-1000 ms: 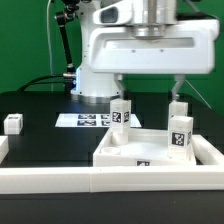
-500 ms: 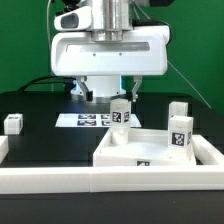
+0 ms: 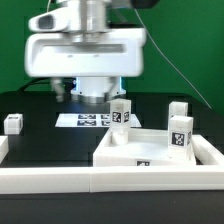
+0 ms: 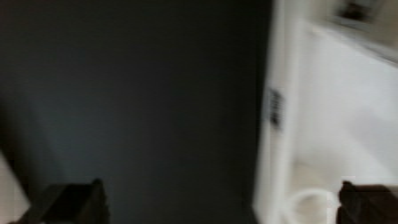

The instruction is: Assemble square table

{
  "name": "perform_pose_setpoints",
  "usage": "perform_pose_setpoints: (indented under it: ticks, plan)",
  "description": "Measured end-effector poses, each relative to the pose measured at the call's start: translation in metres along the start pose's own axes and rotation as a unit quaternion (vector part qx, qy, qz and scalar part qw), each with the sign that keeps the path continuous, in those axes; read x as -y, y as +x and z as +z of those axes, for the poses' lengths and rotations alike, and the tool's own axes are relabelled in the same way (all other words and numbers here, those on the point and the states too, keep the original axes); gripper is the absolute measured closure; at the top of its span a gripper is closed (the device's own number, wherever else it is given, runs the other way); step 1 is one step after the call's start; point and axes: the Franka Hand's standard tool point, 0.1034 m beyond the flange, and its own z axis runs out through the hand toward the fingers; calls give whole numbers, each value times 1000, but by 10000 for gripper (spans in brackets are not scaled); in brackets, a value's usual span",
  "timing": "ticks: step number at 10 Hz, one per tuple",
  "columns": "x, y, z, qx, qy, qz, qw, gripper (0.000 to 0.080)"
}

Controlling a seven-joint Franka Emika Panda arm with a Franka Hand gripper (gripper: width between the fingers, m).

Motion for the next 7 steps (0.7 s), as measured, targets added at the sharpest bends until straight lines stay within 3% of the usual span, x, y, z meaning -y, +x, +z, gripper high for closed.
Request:
perform_pose_setpoints:
  ticks: [2,7]
  plan:
    - [-35,-3,1,1,-4,-12,1000,150]
    - [-65,-7,2,3,-11,-11,1000,150]
